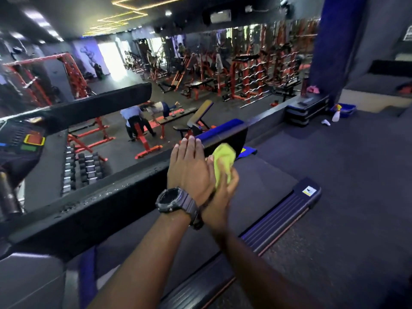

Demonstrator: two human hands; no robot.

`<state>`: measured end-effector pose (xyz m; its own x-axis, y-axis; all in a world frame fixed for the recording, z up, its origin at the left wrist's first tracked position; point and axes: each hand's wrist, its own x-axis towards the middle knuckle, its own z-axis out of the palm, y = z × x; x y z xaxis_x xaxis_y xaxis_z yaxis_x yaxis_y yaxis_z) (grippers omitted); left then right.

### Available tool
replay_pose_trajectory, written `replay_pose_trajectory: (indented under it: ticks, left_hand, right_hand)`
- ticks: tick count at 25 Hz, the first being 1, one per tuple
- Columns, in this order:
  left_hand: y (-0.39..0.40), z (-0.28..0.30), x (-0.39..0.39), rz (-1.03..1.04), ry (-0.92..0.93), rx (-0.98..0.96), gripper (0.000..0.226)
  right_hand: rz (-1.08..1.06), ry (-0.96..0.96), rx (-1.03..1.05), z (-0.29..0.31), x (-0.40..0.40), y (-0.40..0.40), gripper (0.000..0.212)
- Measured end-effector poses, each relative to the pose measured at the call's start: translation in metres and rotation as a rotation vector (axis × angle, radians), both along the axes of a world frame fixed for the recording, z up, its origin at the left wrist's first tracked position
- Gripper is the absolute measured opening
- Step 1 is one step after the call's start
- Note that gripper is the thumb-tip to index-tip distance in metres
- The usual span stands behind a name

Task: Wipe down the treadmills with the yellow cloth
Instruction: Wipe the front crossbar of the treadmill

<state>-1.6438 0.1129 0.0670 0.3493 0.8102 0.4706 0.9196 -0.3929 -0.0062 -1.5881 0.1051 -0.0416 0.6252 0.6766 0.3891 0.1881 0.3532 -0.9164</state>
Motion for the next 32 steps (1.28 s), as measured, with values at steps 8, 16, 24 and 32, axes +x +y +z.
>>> replay_pose_trajectory:
  ticks: [8,16,24,32]
  left_hand:
    - [-0.002,-0.005,0.002,0.035,-0.022,0.042,0.075]
    - [0.008,-0.02,0.014,0.087,-0.134,0.242,0.048]
    - [0.004,-0.019,0.029,0.16,-0.205,0.284,0.049]
    - [-0.029,-0.023,-0.064,0.284,-0.115,0.358,0.051]
  right_hand:
    - [-0.004,-0.159,-0.06,-0.008,0.02,0.001,0.08]
    - [-0.027,-0.507,0.122,-0.005,0.065,0.023,0.082]
    - [0.094,-0.688,0.278,-0.004,0.094,0.028,0.077]
    - [-0.128,-0.629,0.305,0.011,0.06,0.032,0.076]
